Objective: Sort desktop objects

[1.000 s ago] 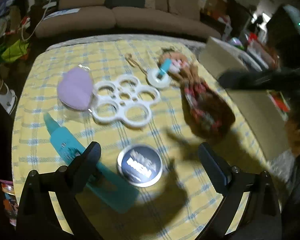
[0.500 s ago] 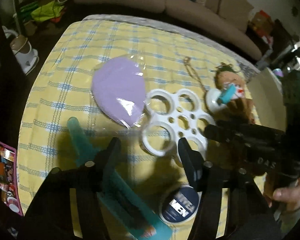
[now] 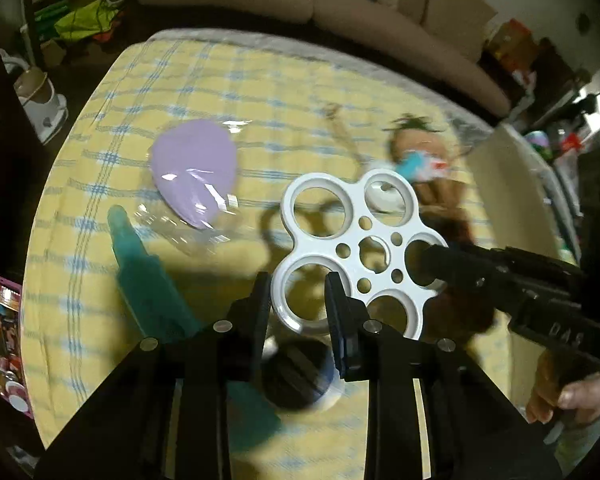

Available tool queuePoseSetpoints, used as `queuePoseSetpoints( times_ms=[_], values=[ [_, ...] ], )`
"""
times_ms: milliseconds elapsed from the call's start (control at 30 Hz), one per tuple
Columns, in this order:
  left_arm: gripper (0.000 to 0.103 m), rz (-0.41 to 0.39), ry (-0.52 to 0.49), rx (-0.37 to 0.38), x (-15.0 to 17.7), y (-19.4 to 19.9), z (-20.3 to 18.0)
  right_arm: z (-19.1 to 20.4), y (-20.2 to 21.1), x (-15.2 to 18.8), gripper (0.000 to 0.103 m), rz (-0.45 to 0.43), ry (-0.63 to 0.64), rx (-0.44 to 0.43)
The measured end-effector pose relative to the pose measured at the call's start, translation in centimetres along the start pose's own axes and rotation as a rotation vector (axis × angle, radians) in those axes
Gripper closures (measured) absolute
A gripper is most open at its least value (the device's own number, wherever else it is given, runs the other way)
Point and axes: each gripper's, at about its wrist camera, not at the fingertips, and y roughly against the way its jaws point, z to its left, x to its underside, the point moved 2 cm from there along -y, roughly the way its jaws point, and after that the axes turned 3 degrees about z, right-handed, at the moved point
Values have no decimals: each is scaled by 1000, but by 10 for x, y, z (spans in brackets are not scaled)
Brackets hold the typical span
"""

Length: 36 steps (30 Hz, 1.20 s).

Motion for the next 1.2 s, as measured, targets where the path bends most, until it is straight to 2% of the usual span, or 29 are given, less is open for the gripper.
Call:
queuePoseSetpoints(
  times_ms=[167,333,467,600,700,800,967,1200],
  values=[
    [79,-32,-29,62,15,34,-50,-4,72,23,83,-71,16,-21],
    [79,-44,-105,124,34,57,-131,-33,146,62,83,-120,5,-23],
    [79,-23,-181,172,51,54,-207,-74,205,105,83,-148,-22,24],
    [79,23,-226,214,71,32,-274,-120,243,142,82,-154,-80,61],
    [79,53,-255,216,84,15,-312,-154,260,164,82,-155,-130,73],
    [79,82,-258,212,95,0,-331,-179,266,182,82,-153,-159,75],
    [79,106,-260,159,106,-17,-339,-196,255,192,83,-149,-157,77],
    [77,106,-289,114,105,-26,-355,-208,247,194,82,-135,-145,103]
  ],
)
